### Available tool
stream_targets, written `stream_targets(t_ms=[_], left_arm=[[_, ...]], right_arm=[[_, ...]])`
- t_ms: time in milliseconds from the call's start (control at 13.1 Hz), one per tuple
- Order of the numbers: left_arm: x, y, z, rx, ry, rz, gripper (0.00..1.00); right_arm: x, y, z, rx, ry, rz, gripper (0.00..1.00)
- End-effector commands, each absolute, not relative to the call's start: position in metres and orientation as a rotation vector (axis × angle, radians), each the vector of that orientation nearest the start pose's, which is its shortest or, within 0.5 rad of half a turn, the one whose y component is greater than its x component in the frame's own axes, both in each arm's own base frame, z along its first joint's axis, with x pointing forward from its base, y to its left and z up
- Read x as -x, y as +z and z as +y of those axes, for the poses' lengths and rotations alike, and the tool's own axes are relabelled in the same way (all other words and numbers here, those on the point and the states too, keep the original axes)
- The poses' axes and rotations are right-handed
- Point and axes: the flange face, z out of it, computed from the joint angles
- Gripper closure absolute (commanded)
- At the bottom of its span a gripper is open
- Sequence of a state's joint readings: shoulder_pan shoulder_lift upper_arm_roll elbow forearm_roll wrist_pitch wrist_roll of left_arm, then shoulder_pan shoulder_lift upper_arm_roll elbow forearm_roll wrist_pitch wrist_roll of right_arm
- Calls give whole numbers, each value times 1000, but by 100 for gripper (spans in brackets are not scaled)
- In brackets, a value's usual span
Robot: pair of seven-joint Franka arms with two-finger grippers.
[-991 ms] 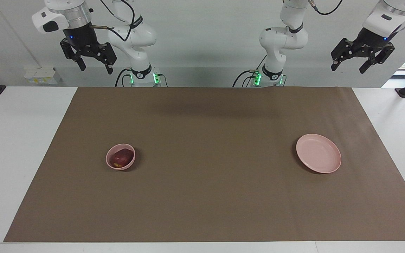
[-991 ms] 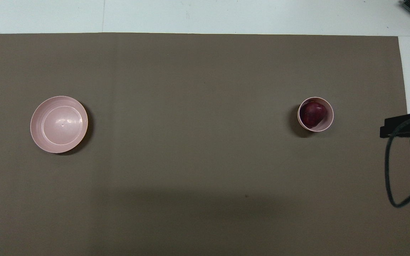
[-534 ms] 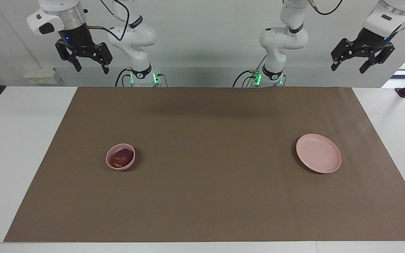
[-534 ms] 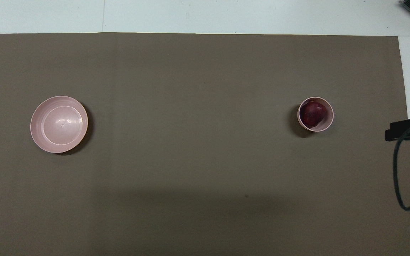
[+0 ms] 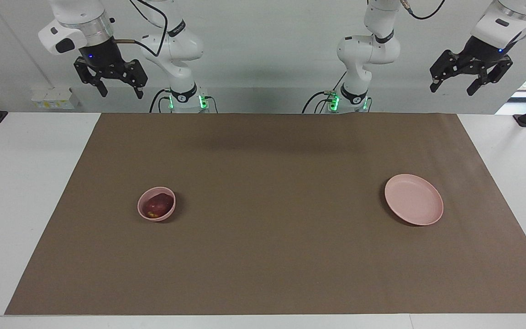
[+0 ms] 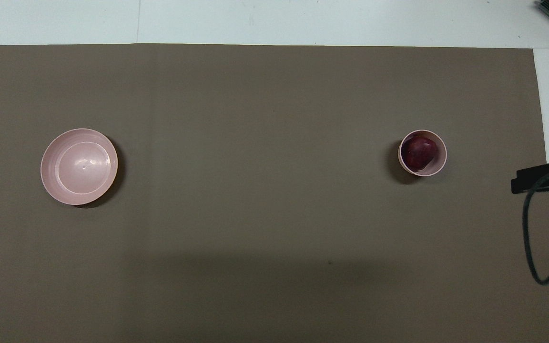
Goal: Move apple from plate to bowl
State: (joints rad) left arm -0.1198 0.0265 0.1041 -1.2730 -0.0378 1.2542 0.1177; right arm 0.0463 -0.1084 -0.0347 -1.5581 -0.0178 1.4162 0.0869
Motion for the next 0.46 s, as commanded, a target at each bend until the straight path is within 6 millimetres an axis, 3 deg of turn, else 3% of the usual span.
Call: stream_targets(t_ms=[0, 381], left_arm=[[-513, 718, -13, 3159, 100, 213, 0], [-508, 716, -11, 3158, 100, 216, 0]], right_arm=[[-497, 674, -2, 3144, 34, 88, 0], [-497, 674, -12, 3155, 31, 120, 0]])
